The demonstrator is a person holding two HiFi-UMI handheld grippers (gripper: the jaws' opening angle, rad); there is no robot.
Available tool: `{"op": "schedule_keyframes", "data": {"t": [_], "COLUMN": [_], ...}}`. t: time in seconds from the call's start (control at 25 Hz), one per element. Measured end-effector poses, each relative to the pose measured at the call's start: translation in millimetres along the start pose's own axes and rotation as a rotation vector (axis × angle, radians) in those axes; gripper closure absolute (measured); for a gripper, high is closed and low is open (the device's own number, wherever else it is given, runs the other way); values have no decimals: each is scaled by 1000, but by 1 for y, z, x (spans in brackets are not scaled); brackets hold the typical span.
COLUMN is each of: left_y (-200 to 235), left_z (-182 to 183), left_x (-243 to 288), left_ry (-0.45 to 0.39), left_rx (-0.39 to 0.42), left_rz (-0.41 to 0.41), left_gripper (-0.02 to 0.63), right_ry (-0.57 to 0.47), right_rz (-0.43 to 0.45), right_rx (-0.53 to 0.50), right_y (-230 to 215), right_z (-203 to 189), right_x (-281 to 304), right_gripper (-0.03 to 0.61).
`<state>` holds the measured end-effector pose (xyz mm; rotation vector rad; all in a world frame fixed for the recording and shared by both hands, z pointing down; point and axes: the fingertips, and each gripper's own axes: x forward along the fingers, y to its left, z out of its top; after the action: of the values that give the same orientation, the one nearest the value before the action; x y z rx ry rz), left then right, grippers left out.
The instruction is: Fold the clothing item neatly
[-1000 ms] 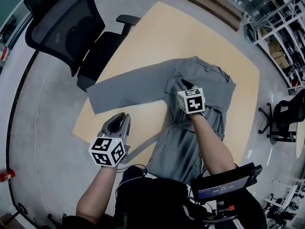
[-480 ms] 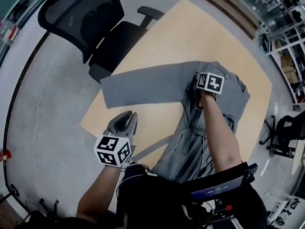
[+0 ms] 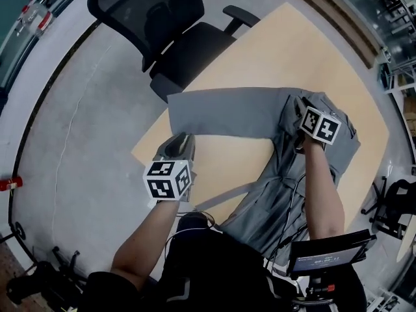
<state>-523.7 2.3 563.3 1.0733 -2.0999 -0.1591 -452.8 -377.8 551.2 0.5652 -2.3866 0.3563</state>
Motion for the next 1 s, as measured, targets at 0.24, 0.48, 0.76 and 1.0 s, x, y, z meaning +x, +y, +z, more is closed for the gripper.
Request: {"op": "schedule_keyframes", "data": {"t": [0.24,0.48,0.76,1.0], "left_y": [56,76,83,87], "left_z": [-8,-22,-30,-29], "left_x": [-10,1,18,24], "left_ry": [31,69,109,117], "left_rx": [-128,-196,-206,-192], "left_rz": [218,278,294,336], "left_gripper": [535,498,494,495], "right_ry": [-98,-126,-175,-224], "right_rz": [98,187,245,218], "right_rx": [-22,-21,5,-22], "right_y": [31,58,85,78], "right_z": [4,-7,-16,-19], "right_x": [-54,-95,-139,-178], "right_gripper": [497,497,497,497]}}
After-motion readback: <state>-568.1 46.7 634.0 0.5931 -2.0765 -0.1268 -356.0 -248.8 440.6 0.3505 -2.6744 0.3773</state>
